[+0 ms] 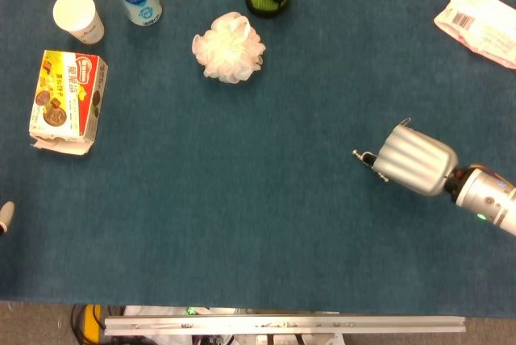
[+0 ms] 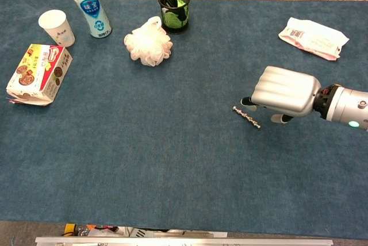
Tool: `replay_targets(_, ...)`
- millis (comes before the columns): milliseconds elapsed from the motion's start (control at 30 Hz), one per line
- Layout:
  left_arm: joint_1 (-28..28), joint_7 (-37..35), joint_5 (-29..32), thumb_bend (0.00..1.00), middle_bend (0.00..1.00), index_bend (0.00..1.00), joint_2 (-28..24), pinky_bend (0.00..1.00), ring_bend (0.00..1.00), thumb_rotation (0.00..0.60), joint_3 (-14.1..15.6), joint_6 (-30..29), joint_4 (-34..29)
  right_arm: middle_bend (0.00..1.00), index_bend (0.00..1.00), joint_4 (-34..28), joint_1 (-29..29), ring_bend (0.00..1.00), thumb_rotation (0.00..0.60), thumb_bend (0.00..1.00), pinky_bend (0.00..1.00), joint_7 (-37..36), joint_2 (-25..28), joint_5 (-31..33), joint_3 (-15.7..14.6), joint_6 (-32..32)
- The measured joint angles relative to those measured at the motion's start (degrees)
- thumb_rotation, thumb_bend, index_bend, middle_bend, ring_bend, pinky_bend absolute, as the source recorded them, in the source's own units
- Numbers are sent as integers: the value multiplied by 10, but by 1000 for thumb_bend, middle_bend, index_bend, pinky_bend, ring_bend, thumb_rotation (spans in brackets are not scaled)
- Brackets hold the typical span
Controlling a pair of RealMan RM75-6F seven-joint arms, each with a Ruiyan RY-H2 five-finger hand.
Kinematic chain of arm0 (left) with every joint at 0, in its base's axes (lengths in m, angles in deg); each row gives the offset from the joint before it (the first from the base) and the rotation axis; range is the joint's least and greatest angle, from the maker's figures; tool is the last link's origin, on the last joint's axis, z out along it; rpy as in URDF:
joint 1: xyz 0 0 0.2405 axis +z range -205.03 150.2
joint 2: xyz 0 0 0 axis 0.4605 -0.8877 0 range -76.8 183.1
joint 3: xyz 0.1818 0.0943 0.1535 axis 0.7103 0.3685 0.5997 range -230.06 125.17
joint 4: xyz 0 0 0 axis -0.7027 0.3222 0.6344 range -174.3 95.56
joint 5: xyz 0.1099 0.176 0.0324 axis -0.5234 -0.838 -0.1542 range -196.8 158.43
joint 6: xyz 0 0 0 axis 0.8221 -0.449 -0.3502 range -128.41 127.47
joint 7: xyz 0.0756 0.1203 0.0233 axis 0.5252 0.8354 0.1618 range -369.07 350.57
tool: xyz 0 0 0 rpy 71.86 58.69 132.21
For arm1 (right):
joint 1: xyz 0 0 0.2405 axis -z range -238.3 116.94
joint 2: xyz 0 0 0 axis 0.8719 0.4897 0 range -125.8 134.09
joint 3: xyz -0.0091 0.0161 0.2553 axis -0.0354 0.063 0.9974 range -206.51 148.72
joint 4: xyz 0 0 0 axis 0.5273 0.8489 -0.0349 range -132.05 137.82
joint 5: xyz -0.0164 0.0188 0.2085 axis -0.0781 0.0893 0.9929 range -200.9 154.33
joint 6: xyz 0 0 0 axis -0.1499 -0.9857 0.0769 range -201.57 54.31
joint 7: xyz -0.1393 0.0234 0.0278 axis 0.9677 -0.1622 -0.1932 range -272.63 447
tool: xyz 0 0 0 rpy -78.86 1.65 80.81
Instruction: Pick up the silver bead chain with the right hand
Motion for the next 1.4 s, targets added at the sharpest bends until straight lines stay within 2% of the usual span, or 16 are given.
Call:
replay_targets(533,1,-17,4,274,25,6,-4,0,23,600,2,7,7,929,485,72,-8,948,600,125,1000,-9,-63,-3,-20,-28)
replay_targets(1167,4,-25,5,273,25,6,-2,0,23,600,3,6,15,929,485,107,-9,948,600,127,1000,-8,-98,7,-32,-47)
replay_targets(1400,6,-31,6,274,25,6,-1,0,23,600,2,5,20,929,485,106,-13,948,600,165,1000,-9,-111,13,-31,-47)
